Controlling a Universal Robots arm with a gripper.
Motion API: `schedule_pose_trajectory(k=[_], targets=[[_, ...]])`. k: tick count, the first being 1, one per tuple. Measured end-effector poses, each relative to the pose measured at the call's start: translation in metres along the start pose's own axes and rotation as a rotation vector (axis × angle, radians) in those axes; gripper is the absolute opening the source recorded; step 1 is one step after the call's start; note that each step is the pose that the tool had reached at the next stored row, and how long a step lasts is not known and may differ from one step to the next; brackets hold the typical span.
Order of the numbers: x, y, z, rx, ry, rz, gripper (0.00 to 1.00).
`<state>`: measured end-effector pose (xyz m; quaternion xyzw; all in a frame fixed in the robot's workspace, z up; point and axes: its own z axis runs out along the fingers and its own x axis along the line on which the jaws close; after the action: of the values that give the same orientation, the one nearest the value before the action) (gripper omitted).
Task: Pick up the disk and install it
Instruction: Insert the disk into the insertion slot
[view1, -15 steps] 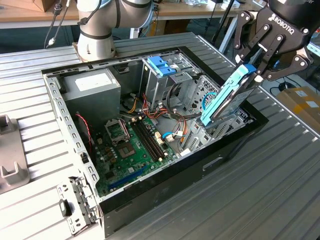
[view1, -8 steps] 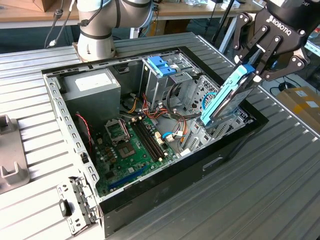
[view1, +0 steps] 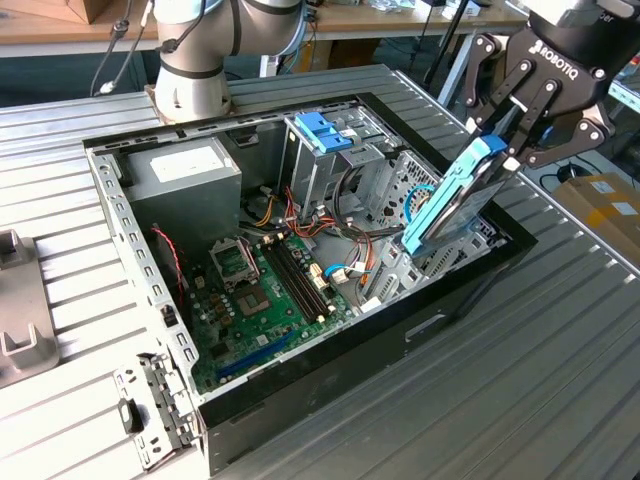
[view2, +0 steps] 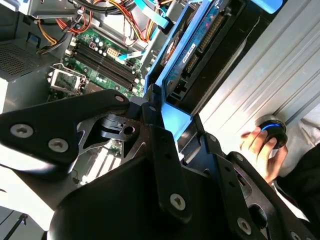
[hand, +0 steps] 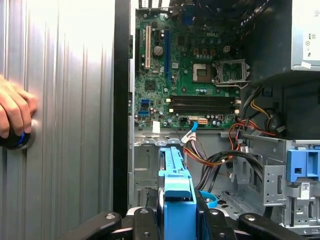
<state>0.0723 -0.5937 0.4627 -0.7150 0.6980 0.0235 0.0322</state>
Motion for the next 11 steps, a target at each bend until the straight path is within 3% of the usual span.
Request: schedule_pose_trajectory(k=[11], targets=[[-0.0039, -0.0001, -0.0005, 0.0, -0.0011, 0.0, 0.37]])
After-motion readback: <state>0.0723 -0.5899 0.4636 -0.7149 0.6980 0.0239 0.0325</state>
